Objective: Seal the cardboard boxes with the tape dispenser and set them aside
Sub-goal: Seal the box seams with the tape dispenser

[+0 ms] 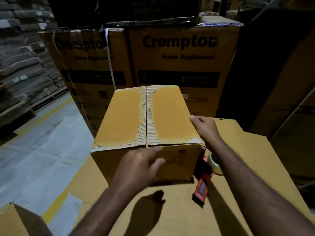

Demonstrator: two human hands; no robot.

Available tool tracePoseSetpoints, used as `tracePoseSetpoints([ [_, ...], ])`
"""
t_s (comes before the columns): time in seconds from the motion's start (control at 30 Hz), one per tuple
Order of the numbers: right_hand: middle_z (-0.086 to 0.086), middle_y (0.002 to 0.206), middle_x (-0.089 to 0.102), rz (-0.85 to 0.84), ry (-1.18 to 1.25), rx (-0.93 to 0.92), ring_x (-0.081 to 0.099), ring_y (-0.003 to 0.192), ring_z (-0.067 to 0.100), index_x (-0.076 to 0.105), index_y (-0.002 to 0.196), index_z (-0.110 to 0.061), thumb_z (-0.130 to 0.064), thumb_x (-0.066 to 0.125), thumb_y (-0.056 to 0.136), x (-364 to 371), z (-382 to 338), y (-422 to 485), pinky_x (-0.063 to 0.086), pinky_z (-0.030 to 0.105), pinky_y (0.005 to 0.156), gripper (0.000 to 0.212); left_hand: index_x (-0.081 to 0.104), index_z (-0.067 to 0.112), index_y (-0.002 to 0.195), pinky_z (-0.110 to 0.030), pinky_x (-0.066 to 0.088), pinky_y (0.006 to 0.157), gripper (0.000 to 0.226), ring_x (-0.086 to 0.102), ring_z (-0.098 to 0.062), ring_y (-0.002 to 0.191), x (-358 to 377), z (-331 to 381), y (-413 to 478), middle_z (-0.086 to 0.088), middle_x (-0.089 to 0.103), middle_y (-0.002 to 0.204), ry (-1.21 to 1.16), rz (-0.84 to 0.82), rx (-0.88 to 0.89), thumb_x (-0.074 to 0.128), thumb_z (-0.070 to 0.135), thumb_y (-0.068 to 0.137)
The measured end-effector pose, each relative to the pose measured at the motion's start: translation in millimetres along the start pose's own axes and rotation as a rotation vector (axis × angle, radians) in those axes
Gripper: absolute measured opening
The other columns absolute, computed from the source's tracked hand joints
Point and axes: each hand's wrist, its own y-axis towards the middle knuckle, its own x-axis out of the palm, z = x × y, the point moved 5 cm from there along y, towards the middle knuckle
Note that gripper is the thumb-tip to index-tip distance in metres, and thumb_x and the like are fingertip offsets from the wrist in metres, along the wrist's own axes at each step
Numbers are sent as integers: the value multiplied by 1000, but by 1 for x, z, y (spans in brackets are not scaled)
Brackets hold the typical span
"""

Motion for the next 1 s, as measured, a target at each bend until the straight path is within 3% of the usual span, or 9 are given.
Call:
tracePoseSetpoints([
  [0.1, 1, 76, 66, 200, -164, 118, 61, 70, 21, 65, 79, -16, -46, 51, 99, -24, 48, -34, 50, 35, 63, 39, 75, 24, 111, -37, 56, 78, 28, 68, -19, 93, -27, -11, 18, 3, 74, 105, 242, 188, 161, 73, 41, 89],
  [0.23, 5, 72, 65, 252, -439, 432, 59, 62, 22, 64, 76, -14, -49, 55, 92, -37, 115, -79, 45, 31, 58, 40, 30, 41, 155, -52, 26, 114, 74, 25, -23, 147, -15, -37, 60, 6, 24, 164, 515, -274, 88, 52, 70, 90],
  [0.33, 4, 83, 65, 149, -479, 626, 58, 66, 18, 65, 91, -16, -58, 57, 89, -23, 150, -112, 38, 27, 54, 43, 9, 37, 160, -50, 7, 124, 78, 2, -18, 156, 11, -40, 72, 5, 1, 171, 504, -527, 202, 13, 76, 93],
  [0.4, 5, 87, 66, 151, -367, 654, 60, 69, 18, 64, 99, -11, -53, 61, 90, -13, 157, -124, 37, 26, 53, 44, 7, 29, 162, -50, 7, 124, 107, 2, -20, 157, 23, -43, 69, -1, 3, 171, 510, -583, 268, -23, 81, 74],
  [0.5, 9, 89, 70, 164, 81, 640, 66, 71, 20, 65, 98, -7, -30, 67, 92, 0, 150, -128, 46, 23, 56, 24, 4, 23, 163, -44, 4, 125, 122, 1, -21, 157, 29, -54, 68, -3, 2, 171, 527, -590, 307, -38, 78, 63],
  [0.63, 17, 83, 65, 123, 394, 724, 62, 67, 27, 61, 110, 1, -23, 69, 92, 0, 133, -130, 53, 34, 59, 31, 7, 26, 163, -31, -4, 122, 110, -6, -14, 156, 16, -48, 71, 3, -5, 170, 355, -668, 268, -8, 87, 73],
  [0.8, 15, 66, 56, 134, 749, 784, 53, 38, 20, 52, 107, -1, -17, 58, 98, -36, 84, -128, 41, 21, 29, 19, 56, 30, 143, -27, 37, 105, 72, 44, -14, 140, -33, -70, 99, 13, 40, 156, -144, -438, 56, 55, 68, 82],
  [0.9, 14, 78, 54, 205, 981, 647, 56, 60, 19, 51, 106, -2, -8, 56, 96, -47, 43, -125, 52, 26, 40, 13, 48, 29, 149, -42, 46, 97, 63, 51, -28, 132, -51, -117, 127, 3, 41, 158, 14, -169, -85, 61, 54, 93],
  [1.0, 21, 109, 58, 310, 820, 368, 70, 90, 32, 49, 127, -3, -3, 60, 95, -58, 5, -120, 61, 36, 57, 34, 31, 24, 157, -61, 43, 106, 86, 32, -40, 144, -40, -172, 149, -11, 21, 165, 203, -168, -307, 58, 68, 88],
])
